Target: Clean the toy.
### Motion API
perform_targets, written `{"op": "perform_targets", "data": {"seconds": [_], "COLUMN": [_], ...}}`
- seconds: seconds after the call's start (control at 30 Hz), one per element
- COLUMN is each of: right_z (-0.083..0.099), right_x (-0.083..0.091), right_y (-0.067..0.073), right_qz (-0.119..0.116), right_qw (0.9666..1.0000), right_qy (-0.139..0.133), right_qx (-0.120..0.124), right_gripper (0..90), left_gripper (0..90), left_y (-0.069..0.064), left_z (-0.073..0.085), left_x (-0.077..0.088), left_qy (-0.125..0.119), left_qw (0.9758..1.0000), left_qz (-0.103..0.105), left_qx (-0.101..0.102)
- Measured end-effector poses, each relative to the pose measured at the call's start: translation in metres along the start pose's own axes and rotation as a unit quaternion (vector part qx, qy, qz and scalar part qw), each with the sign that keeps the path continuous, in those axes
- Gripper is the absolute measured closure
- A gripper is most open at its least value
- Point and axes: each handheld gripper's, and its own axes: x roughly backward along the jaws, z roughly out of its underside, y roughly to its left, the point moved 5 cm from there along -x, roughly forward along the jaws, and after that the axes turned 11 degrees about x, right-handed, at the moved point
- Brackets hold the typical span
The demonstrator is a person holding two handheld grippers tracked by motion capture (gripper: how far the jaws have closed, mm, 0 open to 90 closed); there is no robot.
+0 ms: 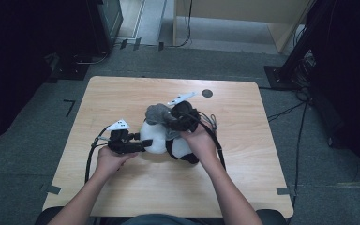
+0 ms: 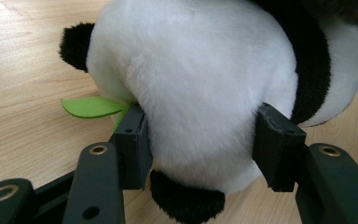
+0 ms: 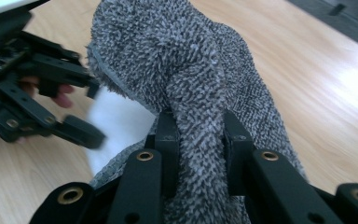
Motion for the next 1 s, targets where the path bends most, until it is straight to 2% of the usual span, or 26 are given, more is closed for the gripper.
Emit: {"op": "perform_targets", "data": {"seconds": [0.1,0.2,0.27,0.3,0.47,0.7,0.8,0.9,1.0], "right_z": [-0.006,-0.008,-0.007,-0.006,0.004,0.025,0.034,0.042,0.047], "right_x": [-0.013,-0.028,-0.032,-0.032,-0.028,-0.017,-0.008,0.001,0.009], "right_y": [0.012,0.026,0.031,0.032,0.032,0.027,0.026,0.023,0.018], "right_qz": [-0.006,-0.016,-0.011,-0.011,-0.032,-0.047,-0.045,-0.04,-0.043], "right_qw": [0.9999,0.9992,0.9986,0.9987,0.9986,0.9982,0.9981,0.9984,0.9987], "right_qy": [0.006,0.027,0.032,0.03,0.025,0.025,0.027,0.027,0.02], "right_qx": [0.01,0.026,0.04,0.04,0.036,0.029,0.031,0.03,0.019], "right_gripper": [74.4,74.2,74.3,74.3,74.7,75.2,75.4,75.4,75.4], "left_gripper": [44.8,44.8,44.9,45.0,45.4,46.2,46.6,46.8,46.8], "left_y": [0.0,0.0,0.001,0.001,0.001,0.001,0.001,0.001,0.0], "left_z": [0.0,0.0,0.0,0.0,0.0,0.0,0.0,0.0,0.001], "left_x": [0.0,0.0,0.0,0.0,-0.001,0.0,0.0,0.0,0.0], "left_qy": [0.0,0.004,0.01,0.011,0.014,0.022,0.021,0.021,0.022], "left_qw": [1.0,1.0,0.9999,0.9999,0.9998,0.9997,0.9997,0.9997,0.9997], "left_qz": [0.0,-0.004,-0.005,-0.006,-0.009,-0.008,-0.01,-0.008,-0.011], "left_qx": [-0.001,-0.001,0.002,0.001,0.007,0.012,0.006,0.007,0.001]}}
